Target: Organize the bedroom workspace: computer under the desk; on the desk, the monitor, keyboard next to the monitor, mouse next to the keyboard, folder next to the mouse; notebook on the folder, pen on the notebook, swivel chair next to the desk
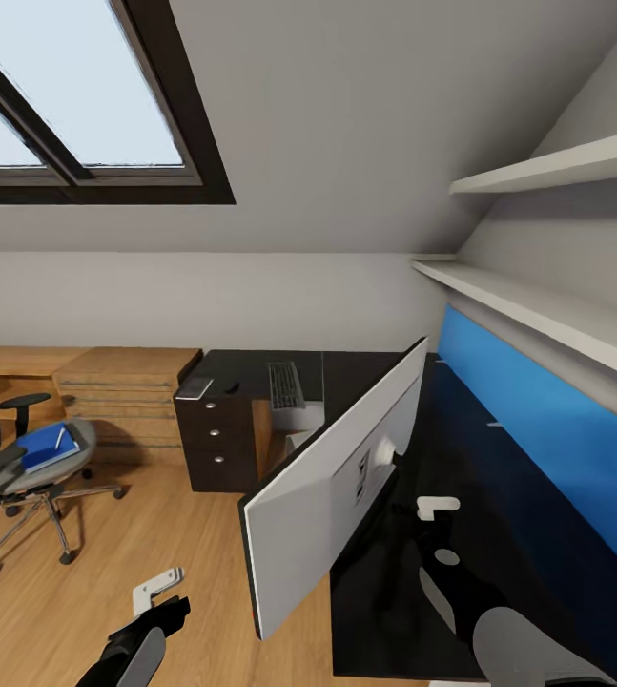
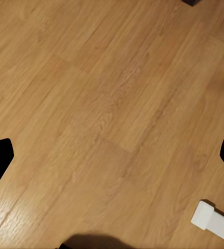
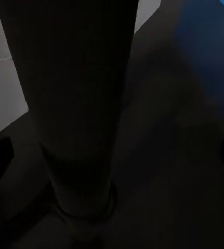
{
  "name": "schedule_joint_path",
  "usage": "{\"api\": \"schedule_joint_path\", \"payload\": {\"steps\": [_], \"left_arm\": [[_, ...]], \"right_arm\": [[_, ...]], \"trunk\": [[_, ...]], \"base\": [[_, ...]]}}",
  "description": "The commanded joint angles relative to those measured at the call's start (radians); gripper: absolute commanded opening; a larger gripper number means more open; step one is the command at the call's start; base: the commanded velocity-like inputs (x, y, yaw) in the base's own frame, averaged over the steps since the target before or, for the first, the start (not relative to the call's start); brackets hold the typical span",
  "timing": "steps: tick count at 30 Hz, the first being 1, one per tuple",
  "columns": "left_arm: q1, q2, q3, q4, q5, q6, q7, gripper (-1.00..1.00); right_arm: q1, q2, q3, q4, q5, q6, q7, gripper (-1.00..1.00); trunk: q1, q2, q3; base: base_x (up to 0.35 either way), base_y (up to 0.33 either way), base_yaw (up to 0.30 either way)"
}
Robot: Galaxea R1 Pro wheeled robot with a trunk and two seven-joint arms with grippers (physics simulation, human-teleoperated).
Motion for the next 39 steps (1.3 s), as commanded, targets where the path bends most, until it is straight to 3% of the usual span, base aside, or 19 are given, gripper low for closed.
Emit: {"api": "schedule_joint_path", "payload": {"steps": [1,39], "left_arm": [[0.000,0.001,-0.004,-0.001,0.007,0.002,0.009,1.00],[0.000,0.003,-0.001,-0.001,0.009,0.002,0.009,1.00]], "right_arm": [[-0.001,0.000,0.006,0.001,0.000,-0.002,-0.007,1.00],[0.000,0.001,0.015,-0.003,0.003,-0.009,-0.002,1.00]], "trunk": [[0.000,-0.001,0.000],[0.000,-0.001,0.000]], "base": [[0.098,-0.002,0.000],[0.027,0.000,0.000]]}}
